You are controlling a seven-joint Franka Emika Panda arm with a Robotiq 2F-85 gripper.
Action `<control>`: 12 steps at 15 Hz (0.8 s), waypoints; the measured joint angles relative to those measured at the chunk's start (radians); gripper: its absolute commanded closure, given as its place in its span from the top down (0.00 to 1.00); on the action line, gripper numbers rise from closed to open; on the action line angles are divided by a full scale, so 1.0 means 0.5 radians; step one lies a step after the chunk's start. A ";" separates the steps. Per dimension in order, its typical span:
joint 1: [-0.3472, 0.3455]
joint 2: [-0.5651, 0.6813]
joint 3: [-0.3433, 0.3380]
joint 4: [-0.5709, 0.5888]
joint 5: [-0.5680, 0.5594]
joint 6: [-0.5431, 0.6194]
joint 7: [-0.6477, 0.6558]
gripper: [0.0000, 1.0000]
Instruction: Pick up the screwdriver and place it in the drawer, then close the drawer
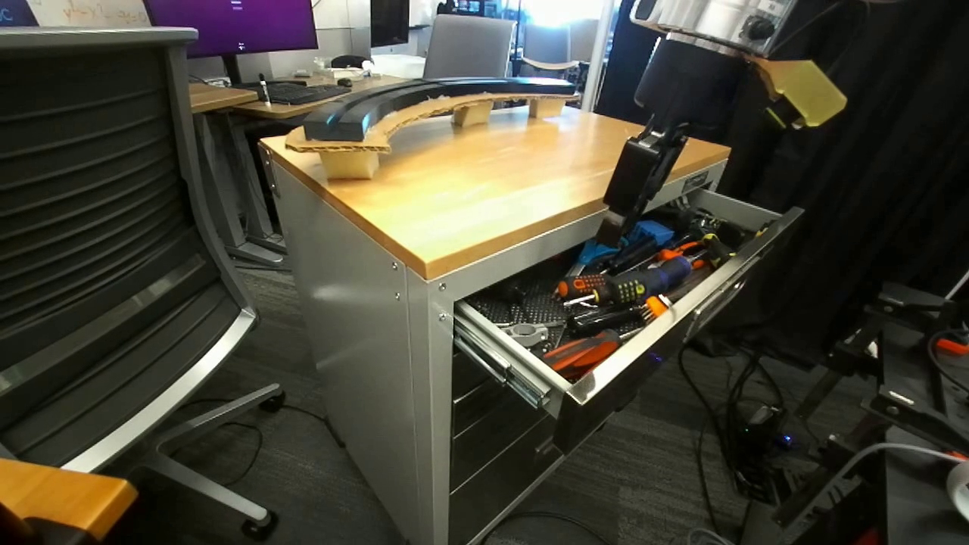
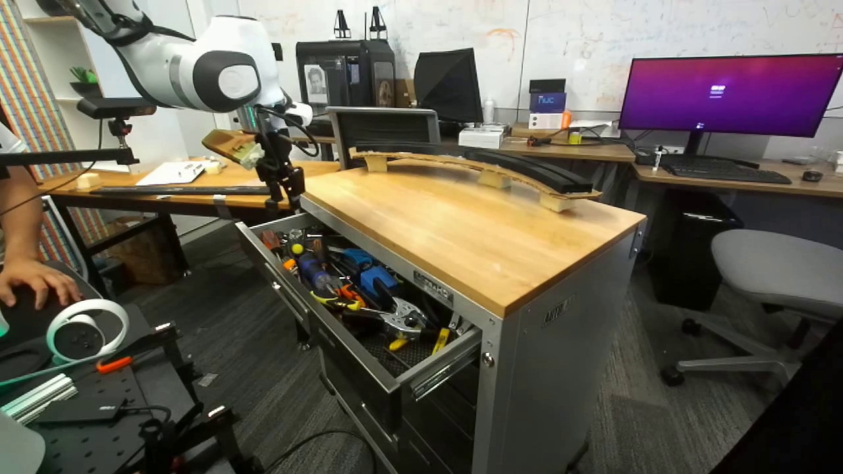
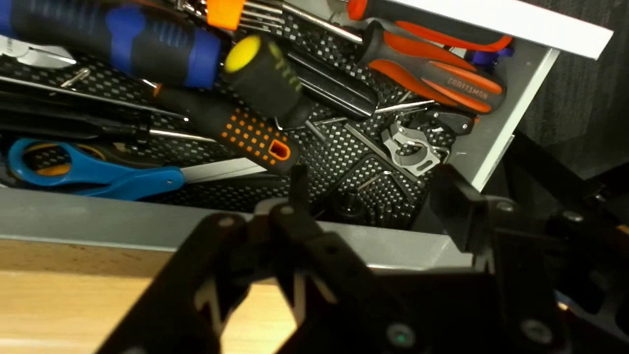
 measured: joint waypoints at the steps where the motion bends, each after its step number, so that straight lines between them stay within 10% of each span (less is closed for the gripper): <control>1: -0.001 -0.018 0.000 -0.021 -0.005 0.000 -0.001 1.00; 6: -0.067 -0.155 -0.033 -0.170 -0.146 -0.238 0.053 0.96; 7: -0.093 -0.187 -0.050 -0.215 -0.203 -0.335 0.118 0.75; 12: -0.219 -0.187 -0.097 -0.349 -0.297 -0.753 0.316 0.38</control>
